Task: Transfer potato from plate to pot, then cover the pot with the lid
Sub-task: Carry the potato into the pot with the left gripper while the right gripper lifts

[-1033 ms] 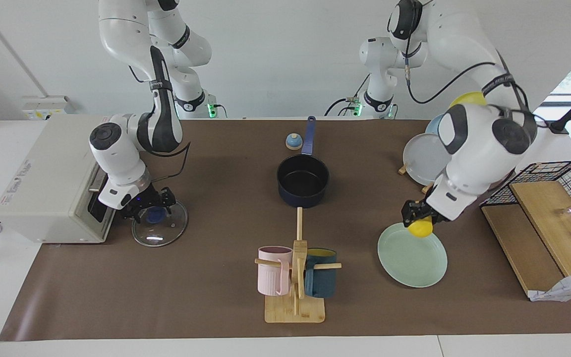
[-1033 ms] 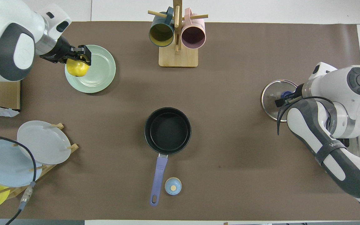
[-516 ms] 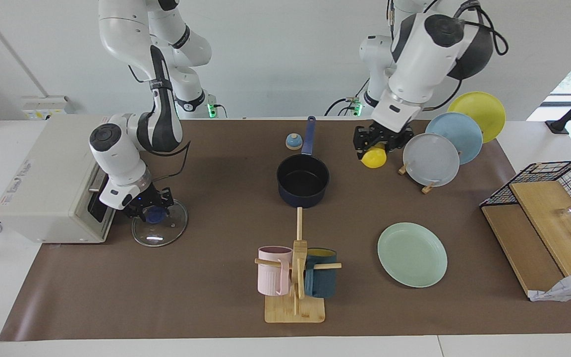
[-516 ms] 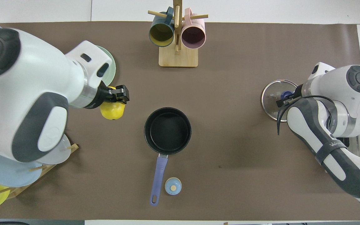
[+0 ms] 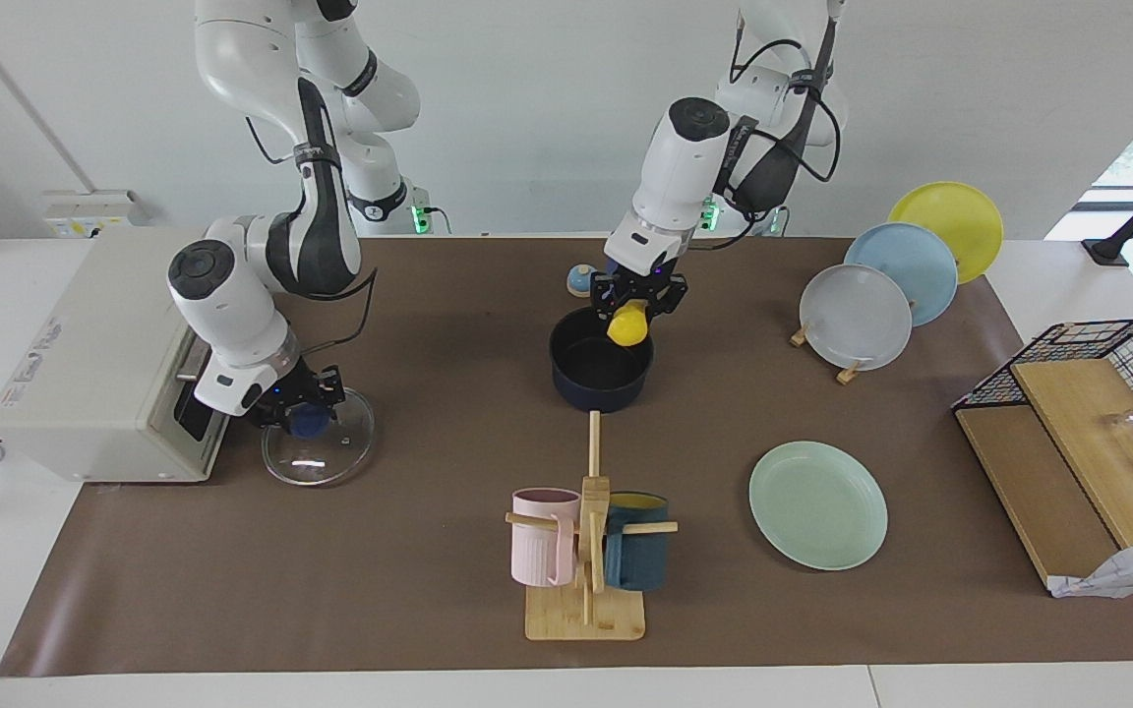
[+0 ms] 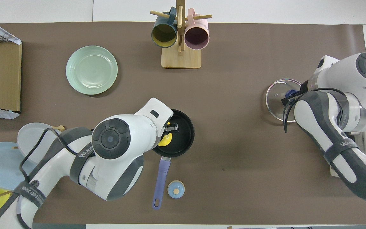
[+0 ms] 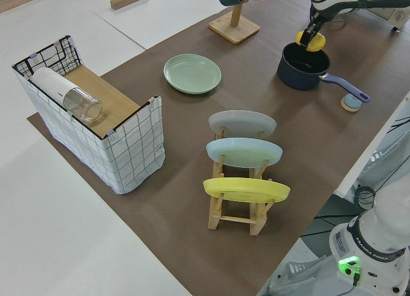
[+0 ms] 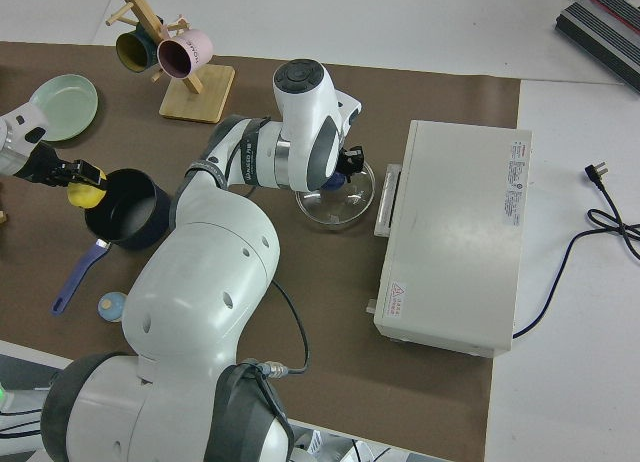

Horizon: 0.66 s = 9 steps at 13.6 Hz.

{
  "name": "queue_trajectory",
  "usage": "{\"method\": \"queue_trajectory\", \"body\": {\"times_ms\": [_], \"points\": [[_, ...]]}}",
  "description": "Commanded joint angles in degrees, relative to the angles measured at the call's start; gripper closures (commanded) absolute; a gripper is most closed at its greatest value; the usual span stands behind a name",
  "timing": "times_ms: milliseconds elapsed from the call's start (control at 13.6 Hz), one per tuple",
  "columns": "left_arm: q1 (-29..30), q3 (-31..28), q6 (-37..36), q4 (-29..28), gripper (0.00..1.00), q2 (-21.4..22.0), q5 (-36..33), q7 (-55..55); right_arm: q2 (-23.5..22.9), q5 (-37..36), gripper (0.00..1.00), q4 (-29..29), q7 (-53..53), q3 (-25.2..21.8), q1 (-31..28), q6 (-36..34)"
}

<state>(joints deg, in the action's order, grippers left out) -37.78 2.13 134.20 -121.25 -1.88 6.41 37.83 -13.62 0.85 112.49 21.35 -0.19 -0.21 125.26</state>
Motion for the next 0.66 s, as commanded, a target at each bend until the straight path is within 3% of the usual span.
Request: {"method": "queue_trajectory", "body": {"times_ms": [0, 148, 590], "points": [[-2.20, -1.17, 5.88, -1.62, 1.00, -2.51, -0.08, 1.20, 0.35, 1.00, 0.92, -4.27, 1.06, 2.20, -0.23, -6.22], [-2.65, -1.25, 8.35, -2.15, 1.00, -4.26, -1.04, 1.11, 0.96, 0.83, 1.00, -7.71, -3.74, 5.28, 0.03, -11.50], [-4.05, -1.34, 11.61, -6.71, 1.00, -5.16, -3.95, 1.20, 1.75, -0.06, 1.00, -15.18, -22.20, 6.35, 9.60, -20.39]]}}
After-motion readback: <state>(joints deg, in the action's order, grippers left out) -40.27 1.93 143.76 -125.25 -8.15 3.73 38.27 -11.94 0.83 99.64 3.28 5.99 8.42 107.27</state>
